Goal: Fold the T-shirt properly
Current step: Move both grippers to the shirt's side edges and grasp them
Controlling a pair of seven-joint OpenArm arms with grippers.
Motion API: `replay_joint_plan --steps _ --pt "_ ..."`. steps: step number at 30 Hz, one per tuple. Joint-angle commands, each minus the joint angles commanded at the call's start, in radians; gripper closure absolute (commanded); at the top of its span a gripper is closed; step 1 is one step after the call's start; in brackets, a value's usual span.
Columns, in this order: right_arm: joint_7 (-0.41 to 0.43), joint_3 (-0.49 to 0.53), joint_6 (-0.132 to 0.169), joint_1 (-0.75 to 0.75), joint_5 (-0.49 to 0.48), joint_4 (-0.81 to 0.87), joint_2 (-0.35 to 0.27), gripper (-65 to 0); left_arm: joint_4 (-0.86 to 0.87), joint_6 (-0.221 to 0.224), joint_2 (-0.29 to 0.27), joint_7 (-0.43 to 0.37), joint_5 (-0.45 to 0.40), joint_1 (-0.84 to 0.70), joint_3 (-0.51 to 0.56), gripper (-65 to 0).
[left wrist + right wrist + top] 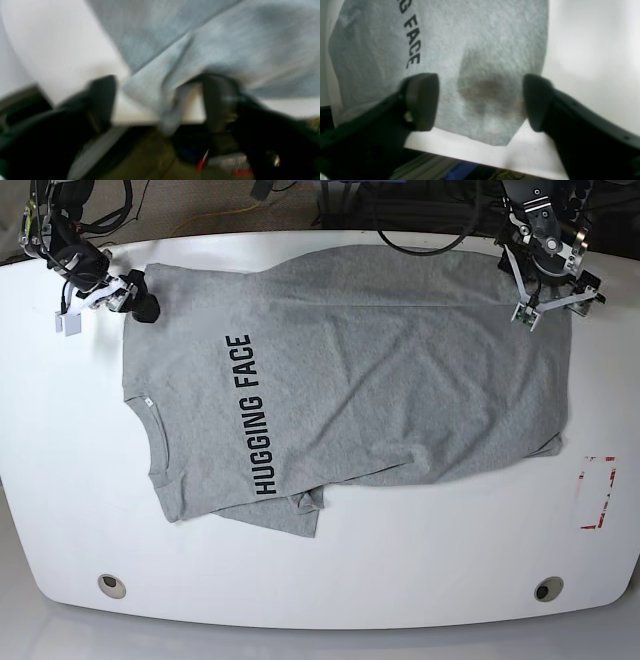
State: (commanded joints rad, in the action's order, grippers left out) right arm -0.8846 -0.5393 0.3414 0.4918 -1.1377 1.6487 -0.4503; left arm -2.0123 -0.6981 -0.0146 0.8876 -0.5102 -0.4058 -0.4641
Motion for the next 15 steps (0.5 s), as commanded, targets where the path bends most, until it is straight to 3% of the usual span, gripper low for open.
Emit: replay_joint_plan --steps 7,9,12,15 --pt "0.0 -0.002 0.0 -0.048 0.002 0.018 -0.002 -53.1 -0.003 0.0 0.046 0.029 0.184 0.141 -0.124 -52.4" --pt "0.0 -0.002 0.0 -0.054 0.002 0.018 -0.002 -53.1 -0.003 0.0 0.057 0.104 0.218 0.18 -0.13 -52.4" --pt "0.0 -0.002 0.0 -0.058 0.002 0.018 -0.002 -53.1 -0.002 0.0 0.133 0.235 0.267 0.236 -0.132 -52.4" --pt "0.0 0.0 0.0 -0.091 0.003 0.015 -0.002 -53.1 0.002 0.0 0.173 0.278 0.388 0.272 -0.138 -52.4"
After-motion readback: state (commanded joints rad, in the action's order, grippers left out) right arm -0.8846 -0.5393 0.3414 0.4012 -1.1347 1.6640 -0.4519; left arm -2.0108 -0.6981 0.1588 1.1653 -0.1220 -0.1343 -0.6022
